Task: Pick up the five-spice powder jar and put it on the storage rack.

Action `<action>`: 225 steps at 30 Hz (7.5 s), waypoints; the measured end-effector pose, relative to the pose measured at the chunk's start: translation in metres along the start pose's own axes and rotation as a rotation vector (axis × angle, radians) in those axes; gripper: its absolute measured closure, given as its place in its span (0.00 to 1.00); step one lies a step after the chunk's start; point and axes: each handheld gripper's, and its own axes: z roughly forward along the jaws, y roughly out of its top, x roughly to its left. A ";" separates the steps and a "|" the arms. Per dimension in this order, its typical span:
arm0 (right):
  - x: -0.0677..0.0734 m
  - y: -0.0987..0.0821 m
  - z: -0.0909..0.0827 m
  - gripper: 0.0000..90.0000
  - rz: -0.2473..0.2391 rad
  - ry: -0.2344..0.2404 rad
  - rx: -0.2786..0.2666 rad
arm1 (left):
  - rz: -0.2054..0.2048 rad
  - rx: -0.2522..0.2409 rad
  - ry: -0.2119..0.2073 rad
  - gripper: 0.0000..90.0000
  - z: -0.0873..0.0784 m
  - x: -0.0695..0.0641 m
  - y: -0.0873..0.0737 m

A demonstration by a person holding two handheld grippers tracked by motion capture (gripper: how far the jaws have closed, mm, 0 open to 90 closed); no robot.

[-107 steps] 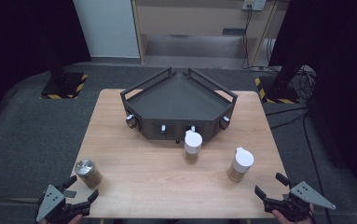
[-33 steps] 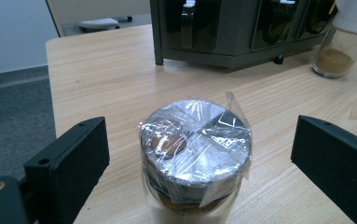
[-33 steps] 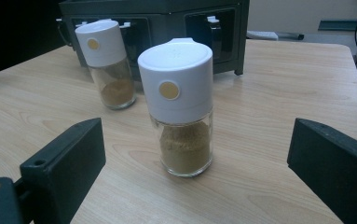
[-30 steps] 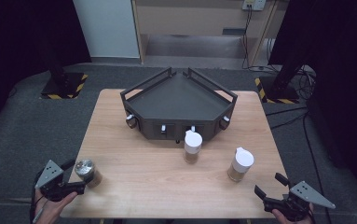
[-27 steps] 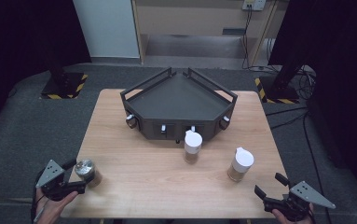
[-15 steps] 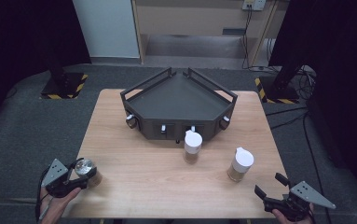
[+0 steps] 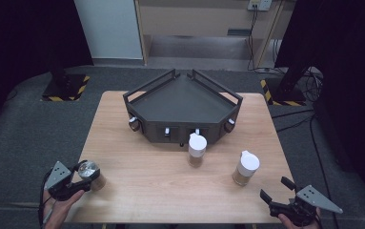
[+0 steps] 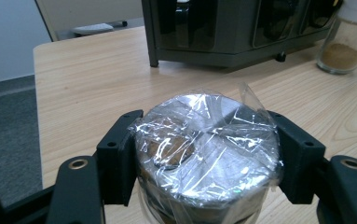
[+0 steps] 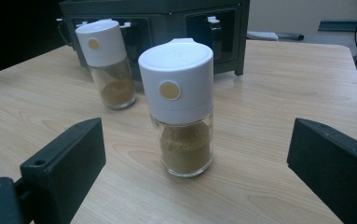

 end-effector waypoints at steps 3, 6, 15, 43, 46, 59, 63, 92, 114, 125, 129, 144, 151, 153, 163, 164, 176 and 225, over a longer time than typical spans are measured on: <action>0.000 0.000 0.000 0.05 -0.002 0.001 -0.002 | 0.012 -0.004 -0.017 0.37 0.002 -0.001 0.006; -0.001 0.000 0.000 0.05 -0.001 0.003 -0.001 | 0.020 -0.005 -0.032 0.37 0.005 -0.002 0.013; -0.001 0.000 0.000 0.05 -0.001 0.007 0.001 | 0.044 -0.021 -0.083 0.37 0.012 -0.004 0.036; -0.002 0.000 0.001 0.05 0.003 0.011 0.003 | 0.088 -0.024 -0.232 0.37 0.074 -0.014 0.132; -0.002 -0.001 0.001 0.05 0.005 0.011 0.003 | 0.097 -0.018 -0.239 0.37 0.084 -0.017 0.147; -0.004 -0.001 0.001 0.05 0.012 0.020 0.001 | 0.096 -0.009 -0.232 0.37 0.124 -0.022 0.205; -0.005 -0.001 0.001 0.05 0.015 0.019 0.001 | 0.109 -0.003 -0.215 0.37 0.134 -0.027 0.219; -0.010 -0.004 0.002 0.01 0.050 0.032 -0.001 | 0.024 -0.031 -0.027 0.37 0.215 -0.036 0.248; -0.010 -0.004 0.002 0.01 0.051 0.040 0.001 | -0.005 -0.011 0.045 0.37 0.244 -0.039 0.229; -0.010 -0.004 0.001 0.01 0.054 0.036 -0.006 | -0.009 -0.011 0.051 0.36 0.245 -0.040 0.225; -0.010 -0.004 0.002 0.01 0.046 0.040 -0.005 | -0.013 -0.011 0.050 0.36 0.247 -0.040 0.223; -0.005 -0.005 0.002 0.01 0.038 0.018 -0.014 | -0.043 -0.031 0.038 0.18 0.242 -0.038 0.226; -0.004 -0.004 0.002 0.01 0.033 0.013 -0.011 | -0.067 -0.073 0.013 0.06 0.225 -0.032 0.234; -0.004 -0.004 0.002 0.01 0.031 0.009 -0.010 | -0.063 -0.079 0.005 0.04 0.220 -0.032 0.236; -0.001 -0.003 0.002 0.01 0.017 0.005 -0.006 | -0.021 -0.089 -0.044 0.02 0.188 -0.035 0.238; -0.001 -0.003 0.002 0.01 0.017 0.005 -0.005 | -0.020 -0.091 -0.054 0.02 0.185 -0.035 0.238; -0.001 -0.002 0.003 0.01 0.011 0.013 0.003 | 0.026 -0.117 -0.124 0.01 0.141 -0.046 0.223; 0.000 0.000 0.004 0.01 0.002 0.018 0.010 | 0.005 -0.194 -0.193 0.01 0.029 -0.045 0.046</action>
